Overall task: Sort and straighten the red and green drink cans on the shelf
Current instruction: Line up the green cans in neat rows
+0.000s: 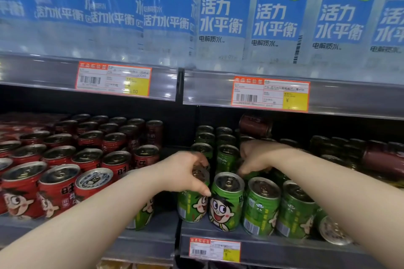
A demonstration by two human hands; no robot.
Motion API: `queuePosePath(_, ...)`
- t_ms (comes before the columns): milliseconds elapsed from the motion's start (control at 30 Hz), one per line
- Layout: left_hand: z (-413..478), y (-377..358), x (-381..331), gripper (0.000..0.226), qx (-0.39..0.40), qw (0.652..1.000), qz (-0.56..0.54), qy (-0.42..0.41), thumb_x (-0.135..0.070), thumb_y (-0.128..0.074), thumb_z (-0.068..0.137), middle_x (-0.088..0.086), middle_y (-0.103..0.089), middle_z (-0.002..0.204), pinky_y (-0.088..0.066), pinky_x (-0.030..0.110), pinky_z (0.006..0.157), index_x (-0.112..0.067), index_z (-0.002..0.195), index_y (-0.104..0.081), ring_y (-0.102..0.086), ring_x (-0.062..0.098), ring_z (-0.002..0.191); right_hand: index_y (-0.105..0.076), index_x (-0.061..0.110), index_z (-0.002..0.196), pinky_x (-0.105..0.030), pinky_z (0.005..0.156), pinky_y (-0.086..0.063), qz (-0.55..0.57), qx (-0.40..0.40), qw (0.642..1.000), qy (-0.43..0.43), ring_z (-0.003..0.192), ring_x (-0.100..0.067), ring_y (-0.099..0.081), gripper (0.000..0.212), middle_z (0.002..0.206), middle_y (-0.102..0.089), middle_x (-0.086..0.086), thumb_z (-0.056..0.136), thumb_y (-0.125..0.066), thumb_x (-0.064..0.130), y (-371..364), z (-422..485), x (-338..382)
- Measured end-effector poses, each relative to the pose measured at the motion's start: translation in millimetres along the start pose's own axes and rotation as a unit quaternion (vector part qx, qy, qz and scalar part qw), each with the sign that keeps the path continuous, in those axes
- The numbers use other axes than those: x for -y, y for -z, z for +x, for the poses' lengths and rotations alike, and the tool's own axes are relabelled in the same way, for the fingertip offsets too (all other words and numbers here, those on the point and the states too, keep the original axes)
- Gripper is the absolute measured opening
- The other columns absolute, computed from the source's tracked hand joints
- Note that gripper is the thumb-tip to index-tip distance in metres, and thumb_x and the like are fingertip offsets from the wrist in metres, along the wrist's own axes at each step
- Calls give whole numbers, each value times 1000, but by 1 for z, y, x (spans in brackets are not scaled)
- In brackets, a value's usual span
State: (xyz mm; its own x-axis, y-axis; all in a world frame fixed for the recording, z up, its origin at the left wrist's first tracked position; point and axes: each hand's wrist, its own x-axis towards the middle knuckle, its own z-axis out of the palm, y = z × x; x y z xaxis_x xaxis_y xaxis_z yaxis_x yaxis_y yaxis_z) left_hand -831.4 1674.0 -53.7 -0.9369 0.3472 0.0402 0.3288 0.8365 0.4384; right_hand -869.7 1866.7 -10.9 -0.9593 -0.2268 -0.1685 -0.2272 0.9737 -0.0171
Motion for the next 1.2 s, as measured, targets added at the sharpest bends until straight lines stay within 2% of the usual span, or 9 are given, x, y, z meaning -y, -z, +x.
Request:
queuePosePath(67,1,0,-1,78,3,1000,-18,-7,-36,-79,69,-4,-47,139,-33,12,95,-20,136,-42,-45,8,124,-52,17,116,-16,51,-42,17,23,1000,-11,94,-15,-53,47,110,-54,-1,78,-71,39,0,-8,-10)
queuePosePath(133,-1,4,5,85,13,999,-35,-4,-36,-80,67,-6,-43,142,-30,12,96,-22,140,-37,-41,5,124,-51,14,127,-22,70,-48,-13,17,1000,-11,107,-20,-55,59,127,-55,-3,81,-66,48,3,-15,-16)
queuePosePath(267,-4,6,15,99,42,999,15,26,-49,-82,56,-9,-45,140,-37,22,105,-26,140,-36,-45,9,124,-52,26,127,-30,95,-46,8,-63,997,45,115,-19,-54,66,132,-54,3,75,-60,66,8,-21,-8)
queuePosePath(400,-6,-1,11,92,7,998,54,11,-49,-81,57,-7,-47,136,-40,26,104,-25,137,-41,-47,10,122,-39,27,138,-30,99,-42,-46,34,987,149,123,-19,-49,82,140,-47,2,71,-64,66,-6,-32,18)
queuePosePath(567,-14,5,11,79,69,997,24,-24,-30,-83,63,-15,-52,122,-43,22,99,-29,131,-44,-52,6,112,-30,25,144,-28,102,-39,-46,33,980,189,130,-18,-43,83,147,-39,3,75,-72,46,-17,-29,17)
queuePosePath(733,-20,7,8,97,75,997,21,-19,-35,-79,68,-10,-37,144,-34,22,107,-27,146,-23,-41,6,126,-23,27,148,-24,108,-29,-21,27,981,190,137,-13,-32,90,153,-30,6,75,-73,45,-21,-28,11)
queuePosePath(833,-28,29,13,78,12,1000,-10,4,-42,-70,76,-5,-43,142,-41,20,98,-28,142,-31,-52,9,117,-26,30,146,-26,109,-29,-1,-6,983,185,138,-15,-32,84,154,-27,5,77,-65,56,-16,-32,13)
queuePosePath(967,-47,59,32,51,-42,996,56,58,-44,-64,81,-7,-59,118,-40,7,71,-24,126,-53,-54,7,98,-50,23,133,-24,103,-36,52,-110,969,214,124,-14,-46,51,139,-48,2,89,-52,50,-10,-34,37)
queuePosePath(1200,-67,59,76,27,-158,983,81,54,-19,-51,93,3,-63,122,-36,17,93,-13,117,-63,-55,17,114,-41,24,138,-35,101,-43,44,-87,958,271,124,-20,-47,72,138,-47,-1,79,-61,59,-30,-28,131)
